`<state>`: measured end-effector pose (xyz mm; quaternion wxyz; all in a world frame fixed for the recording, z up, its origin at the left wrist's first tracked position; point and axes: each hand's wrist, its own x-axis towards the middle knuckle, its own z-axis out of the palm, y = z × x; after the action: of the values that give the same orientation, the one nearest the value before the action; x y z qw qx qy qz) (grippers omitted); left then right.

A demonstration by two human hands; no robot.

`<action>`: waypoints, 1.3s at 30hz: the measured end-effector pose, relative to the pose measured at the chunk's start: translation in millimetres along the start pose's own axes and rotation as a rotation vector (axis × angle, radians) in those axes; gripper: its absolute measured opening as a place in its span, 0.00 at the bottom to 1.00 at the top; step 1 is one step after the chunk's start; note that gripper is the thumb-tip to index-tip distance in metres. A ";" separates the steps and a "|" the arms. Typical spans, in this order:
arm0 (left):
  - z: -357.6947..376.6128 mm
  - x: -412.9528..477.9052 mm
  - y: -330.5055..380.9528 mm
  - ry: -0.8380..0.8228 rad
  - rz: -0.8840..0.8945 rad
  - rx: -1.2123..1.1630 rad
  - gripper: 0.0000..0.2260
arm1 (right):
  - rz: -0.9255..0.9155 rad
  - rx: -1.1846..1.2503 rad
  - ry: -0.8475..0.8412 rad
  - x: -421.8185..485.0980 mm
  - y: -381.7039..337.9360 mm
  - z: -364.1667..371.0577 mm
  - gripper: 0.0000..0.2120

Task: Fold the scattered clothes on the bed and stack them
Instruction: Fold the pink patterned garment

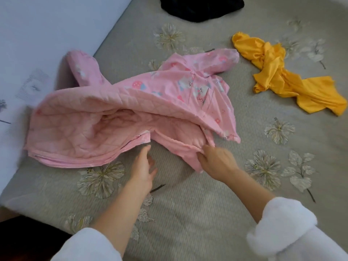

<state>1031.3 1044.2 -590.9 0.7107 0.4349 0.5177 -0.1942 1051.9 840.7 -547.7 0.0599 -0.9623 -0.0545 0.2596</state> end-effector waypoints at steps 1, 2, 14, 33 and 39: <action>1.3 1.7 -2.8 0.002 0.009 -0.027 0.20 | 0.049 0.071 0.015 -12.6 5.6 1.5 0.16; 2.9 2.2 -6.1 0.009 0.006 -0.052 0.25 | 0.093 0.128 0.018 -25.7 14.0 5.1 0.15; 74.7 -68.8 -86.4 -0.165 0.217 0.282 0.18 | 0.544 0.162 -0.317 -171.4 112.3 39.2 0.27; 54.3 -127.1 -174.8 0.074 0.381 0.725 0.08 | 0.529 0.404 -0.021 -204.9 174.5 93.2 0.19; 43.9 -131.8 -129.0 0.126 0.438 0.868 0.04 | 0.389 0.316 0.434 -147.9 214.0 -75.0 0.12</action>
<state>911.3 914.8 -521.6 0.4552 0.8005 0.3274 -0.2116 978.5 602.8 -441.1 0.1677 -0.9664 0.1853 0.0606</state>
